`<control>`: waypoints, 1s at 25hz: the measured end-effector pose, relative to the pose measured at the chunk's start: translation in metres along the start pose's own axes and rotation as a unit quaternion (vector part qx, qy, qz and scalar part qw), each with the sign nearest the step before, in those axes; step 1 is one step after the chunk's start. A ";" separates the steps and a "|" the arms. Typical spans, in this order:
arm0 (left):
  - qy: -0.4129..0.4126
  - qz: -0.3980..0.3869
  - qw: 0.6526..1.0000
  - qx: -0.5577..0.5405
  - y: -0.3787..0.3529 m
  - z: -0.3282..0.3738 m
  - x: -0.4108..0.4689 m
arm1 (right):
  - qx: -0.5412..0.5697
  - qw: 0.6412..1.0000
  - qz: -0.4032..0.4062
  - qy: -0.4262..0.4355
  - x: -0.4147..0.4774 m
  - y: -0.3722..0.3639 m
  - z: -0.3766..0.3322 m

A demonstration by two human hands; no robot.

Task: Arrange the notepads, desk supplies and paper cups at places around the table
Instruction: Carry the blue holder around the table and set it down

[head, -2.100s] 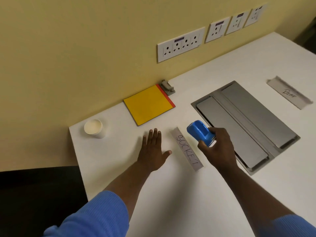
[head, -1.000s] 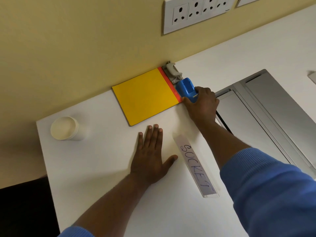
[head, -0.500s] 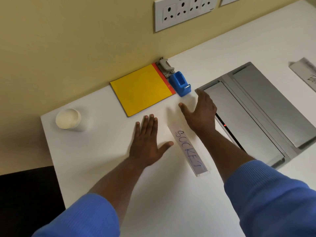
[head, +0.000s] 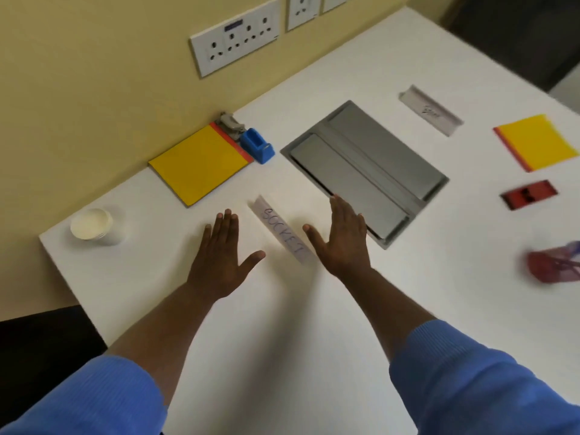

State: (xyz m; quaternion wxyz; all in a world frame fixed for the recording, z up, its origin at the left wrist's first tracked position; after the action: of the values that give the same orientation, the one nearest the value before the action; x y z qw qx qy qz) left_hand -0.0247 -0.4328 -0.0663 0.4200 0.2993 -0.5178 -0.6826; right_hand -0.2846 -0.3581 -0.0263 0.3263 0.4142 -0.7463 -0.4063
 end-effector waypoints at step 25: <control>-0.325 0.035 0.945 -0.028 0.115 0.275 -0.231 | -0.070 0.975 0.158 -0.141 -0.361 0.274 0.055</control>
State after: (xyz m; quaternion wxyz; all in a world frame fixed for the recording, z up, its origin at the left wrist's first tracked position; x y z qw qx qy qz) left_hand -0.1179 -0.1163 0.1156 0.2605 0.0307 -0.6175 -0.7416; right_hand -0.2665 0.0684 0.1346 0.3058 0.2054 -0.8107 -0.4550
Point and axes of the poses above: each hand's wrist, its own x-axis towards the middle knuckle, its own y-axis out of the back of the hand, z = x × y, the point moved 3 cm from there along x, towards the middle knuckle, and after that the axes turned 11 degrees about z, right-handed, at the moved point
